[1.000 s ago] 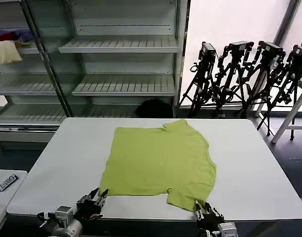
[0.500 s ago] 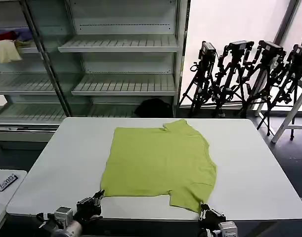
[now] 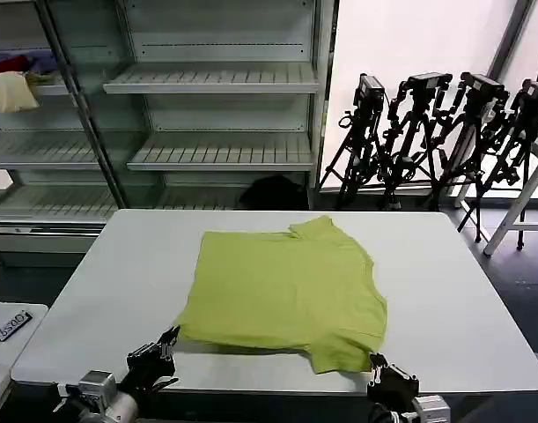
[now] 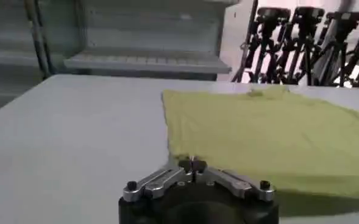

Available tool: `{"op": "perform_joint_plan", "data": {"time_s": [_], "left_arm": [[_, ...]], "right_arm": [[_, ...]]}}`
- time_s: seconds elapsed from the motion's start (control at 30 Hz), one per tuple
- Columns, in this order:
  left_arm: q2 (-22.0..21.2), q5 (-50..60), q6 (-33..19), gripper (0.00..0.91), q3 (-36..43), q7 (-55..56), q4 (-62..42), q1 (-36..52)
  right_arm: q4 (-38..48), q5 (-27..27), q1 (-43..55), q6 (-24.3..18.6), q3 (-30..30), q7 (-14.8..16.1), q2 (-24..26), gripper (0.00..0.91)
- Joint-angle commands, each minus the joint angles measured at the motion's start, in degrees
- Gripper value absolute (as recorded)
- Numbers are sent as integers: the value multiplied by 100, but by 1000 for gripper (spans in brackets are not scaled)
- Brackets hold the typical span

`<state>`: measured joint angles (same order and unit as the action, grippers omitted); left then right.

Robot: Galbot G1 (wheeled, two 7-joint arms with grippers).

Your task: Fold and organize the clothes.

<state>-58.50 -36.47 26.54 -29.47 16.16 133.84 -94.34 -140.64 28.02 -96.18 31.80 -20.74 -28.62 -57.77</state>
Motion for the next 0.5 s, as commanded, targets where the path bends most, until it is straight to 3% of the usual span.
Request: {"op": "perform_joint_plan", "data": {"time_s": [0.03, 0.4, 0.5], "left_arm": [[10, -440, -137, 0, 136, 120, -11, 601], [-163, -482, -221, 0, 820, 383, -799, 1813], [-146, -489, -267, 0, 845, 399, -970, 1990]], "right_arm": [[56, 65, 724, 130, -35, -53, 17, 0], [914, 46, 1829, 23, 5, 535, 207, 0], [1284, -14, 2187, -233, -22, 1007, 307, 0]]}}
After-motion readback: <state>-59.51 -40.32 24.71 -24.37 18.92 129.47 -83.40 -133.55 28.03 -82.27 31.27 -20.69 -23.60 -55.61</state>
